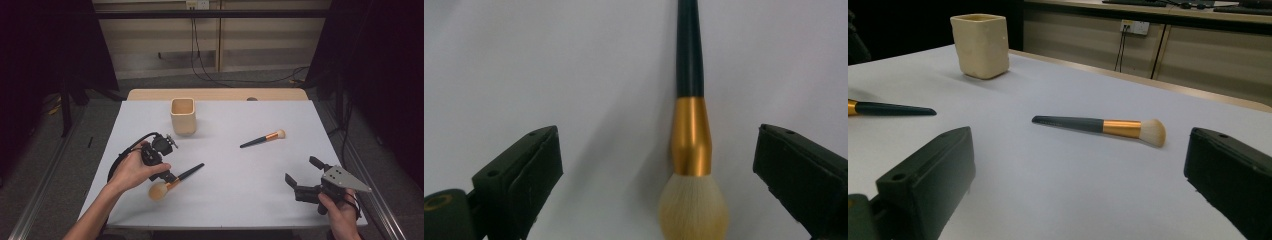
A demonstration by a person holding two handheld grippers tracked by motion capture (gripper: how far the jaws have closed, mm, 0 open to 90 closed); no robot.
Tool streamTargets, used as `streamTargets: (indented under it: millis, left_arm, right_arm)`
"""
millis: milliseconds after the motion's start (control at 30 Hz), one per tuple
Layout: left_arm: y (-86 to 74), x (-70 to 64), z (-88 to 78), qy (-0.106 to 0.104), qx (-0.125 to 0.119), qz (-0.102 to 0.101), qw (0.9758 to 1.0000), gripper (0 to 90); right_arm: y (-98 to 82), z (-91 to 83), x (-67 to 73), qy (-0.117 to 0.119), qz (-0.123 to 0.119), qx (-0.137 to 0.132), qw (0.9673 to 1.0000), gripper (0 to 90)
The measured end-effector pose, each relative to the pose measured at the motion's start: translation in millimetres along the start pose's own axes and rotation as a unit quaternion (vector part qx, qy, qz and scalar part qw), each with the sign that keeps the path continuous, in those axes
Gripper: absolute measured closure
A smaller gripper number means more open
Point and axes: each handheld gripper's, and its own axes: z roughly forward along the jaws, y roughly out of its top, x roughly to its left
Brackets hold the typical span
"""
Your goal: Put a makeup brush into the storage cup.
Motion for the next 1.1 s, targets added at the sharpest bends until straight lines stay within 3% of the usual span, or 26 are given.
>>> streamTargets:
  millis: [67, 167, 267, 500, 567, 767, 867, 933, 1000, 1033, 1067, 1100]
  left_arm:
    - [-0.4, -0.2, 1.5, -0.002, 0.012, 0.002, 0.9999, 5.4]
    - [-0.8, 1.1, 0.5, 0.005, 0.009, 0.003, 0.9999, 7.9]
    - [-1.4, 2.8, 1.4, -0.013, 0.020, 0.003, 0.9997, 9.8]
    - [2.7, -1.0, 9.4, -0.026, 0.051, 0.005, 0.9984, 8.2]
    - [4.6, -2.0, 13.1, -0.041, 0.059, 0.003, 0.9974, 8.0]
    - [8.5, -0.8, 19.7, -0.036, 0.078, -0.006, 0.9963, 7.5]
    - [8.5, -3.5, 24.6, -0.019, 0.090, -0.012, 0.9957, 8.1]
    - [8.3, -4.6, 25.8, -0.028, 0.089, -0.014, 0.9955, 8.2]
    - [8.6, -5.6, 27.3, -0.041, 0.088, -0.010, 0.9953, 10.4]
    - [8.9, -5.8, 28.0, -0.043, 0.088, -0.008, 0.9952, 19.7]
    - [9.4, -6.0, 29.3, -0.045, 0.092, -0.009, 0.9947, 19.7]
    - [9.7, -5.9, 30.0, -0.045, 0.093, -0.009, 0.9946, 25.3]
  right_arm:
    - [0.0, 0.1, -0.1, 0.000, 0.000, 0.000, 1.0000, 0.0]
    - [-0.1, 0.7, 0.2, 0.001, -0.001, 0.002, 1.0000, 0.0]
    - [0.0, 1.1, 0.9, 0.000, -0.002, 0.003, 1.0000, 0.0]
    - [-0.2, 1.6, 1.0, 0.002, -0.003, 0.005, 1.0000, 0.0]
    - [-0.2, 1.6, 1.0, 0.003, -0.003, 0.004, 1.0000, 0.0]
    - [-0.3, 1.5, 1.0, 0.004, -0.003, 0.005, 1.0000, 0.0]
    - [-0.5, 1.8, 1.1, 0.006, -0.003, 0.006, 1.0000, 0.0]
    - [-0.6, 1.9, 1.1, 0.006, -0.003, 0.006, 1.0000, 0.0]
    - [-0.8, 2.2, 1.1, 0.005, -0.005, 0.009, 0.9999, 0.0]
    - [-0.8, 2.6, 1.3, 0.006, -0.005, 0.008, 0.9999, 0.0]
    - [-0.8, 2.6, 1.3, 0.006, -0.005, 0.008, 0.9999, 0.0]
    - [-0.8, 2.6, 1.7, 0.007, -0.004, 0.009, 0.9999, 0.0]
